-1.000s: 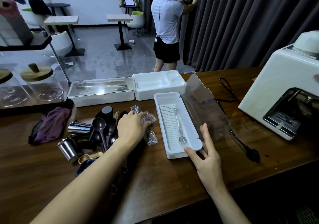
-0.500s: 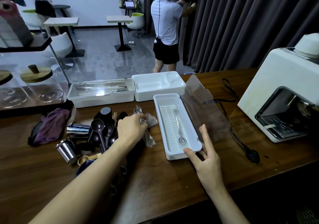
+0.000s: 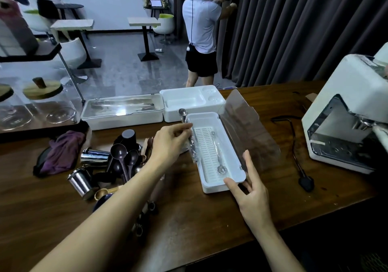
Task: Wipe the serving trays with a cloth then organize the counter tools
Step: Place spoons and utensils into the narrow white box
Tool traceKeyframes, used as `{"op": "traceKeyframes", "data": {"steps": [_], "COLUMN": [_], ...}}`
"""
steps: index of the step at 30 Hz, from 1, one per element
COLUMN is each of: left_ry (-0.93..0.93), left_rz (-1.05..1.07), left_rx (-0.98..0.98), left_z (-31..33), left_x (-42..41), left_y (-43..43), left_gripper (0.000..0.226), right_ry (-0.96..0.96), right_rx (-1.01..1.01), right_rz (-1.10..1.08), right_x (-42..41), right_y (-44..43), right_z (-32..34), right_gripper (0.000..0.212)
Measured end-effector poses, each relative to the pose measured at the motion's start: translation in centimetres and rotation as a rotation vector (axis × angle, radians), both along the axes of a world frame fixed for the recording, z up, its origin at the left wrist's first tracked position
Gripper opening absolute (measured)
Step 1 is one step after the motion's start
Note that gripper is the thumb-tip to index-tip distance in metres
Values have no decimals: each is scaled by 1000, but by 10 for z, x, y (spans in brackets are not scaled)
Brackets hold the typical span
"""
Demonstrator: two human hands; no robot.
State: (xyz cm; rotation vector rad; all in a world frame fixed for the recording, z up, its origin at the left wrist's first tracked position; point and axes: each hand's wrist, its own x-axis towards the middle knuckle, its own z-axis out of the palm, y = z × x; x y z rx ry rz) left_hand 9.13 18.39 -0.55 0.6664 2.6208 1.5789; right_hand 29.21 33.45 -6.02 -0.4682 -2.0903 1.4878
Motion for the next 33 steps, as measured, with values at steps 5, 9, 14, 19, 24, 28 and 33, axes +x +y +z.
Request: {"op": "traceKeyframes", "data": {"steps": [5,9,14,19,24,28,33], "left_ry": [42,240,295,302,221,178,55], "left_rz": [-152,-189,-265,-277,-314,-303,-177], "left_rx": [-34,-334,-556,-668,-627,-459,24], "left_z": [-2,-11,-11,-11,-11,-15,-17], "left_x": [16,20,15,12,11,12,12], "left_y": [30,44,52,57,54,42,7], "left_gripper": [25,23,24,28,40,37,24], "right_ry": [-3,-5,-24,-28,-32,-31,-17], "right_rx": [11,20,44,49,56,69,58], "right_rz": [-11,-14,-11,-9,-11,-3,2], "right_x": [0,1,1,2,1,1,1], "right_y": [0,0,1,1,1,0,0], "right_z": [0,-1,-1,0,0,-1,-3], "right_gripper": [86,86,86,85,85,86,86]}}
